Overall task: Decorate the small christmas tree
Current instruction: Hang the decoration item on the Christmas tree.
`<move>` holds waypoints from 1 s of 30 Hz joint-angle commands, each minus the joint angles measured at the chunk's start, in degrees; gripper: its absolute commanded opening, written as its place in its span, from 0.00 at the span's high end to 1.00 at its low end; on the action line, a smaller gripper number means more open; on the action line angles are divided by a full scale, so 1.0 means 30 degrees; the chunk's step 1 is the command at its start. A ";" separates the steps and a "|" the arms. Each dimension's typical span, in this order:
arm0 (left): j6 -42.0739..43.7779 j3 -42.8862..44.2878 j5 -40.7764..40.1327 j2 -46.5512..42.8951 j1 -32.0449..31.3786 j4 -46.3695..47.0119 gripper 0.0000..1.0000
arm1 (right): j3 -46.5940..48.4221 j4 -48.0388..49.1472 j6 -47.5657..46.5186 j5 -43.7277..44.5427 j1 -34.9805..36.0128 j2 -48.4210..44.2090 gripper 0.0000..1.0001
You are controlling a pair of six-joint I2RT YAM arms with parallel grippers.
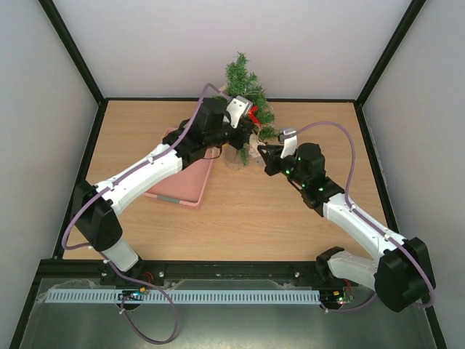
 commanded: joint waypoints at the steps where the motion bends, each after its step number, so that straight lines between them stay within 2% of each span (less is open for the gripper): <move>1: 0.0308 0.0696 -0.0471 0.0338 0.0106 -0.0388 0.98 | 0.0570 0.0855 -0.0238 -0.0160 -0.0073 0.0236 0.98; 22: 0.0471 0.0696 -0.0984 0.0344 0.0122 -0.0432 0.98 | 0.0723 0.0748 -0.0218 -0.0130 -0.0064 0.1170 0.97; 24: 0.0485 0.0682 -0.0929 0.0345 0.0123 -0.0445 0.97 | 0.0643 0.0605 -0.0182 -0.0046 -0.0068 0.0962 0.93; 30: 0.0485 0.0638 -0.0773 0.0374 0.0110 -0.0517 0.97 | 0.0580 -0.0498 -0.0154 0.0124 -0.0085 -0.0139 0.71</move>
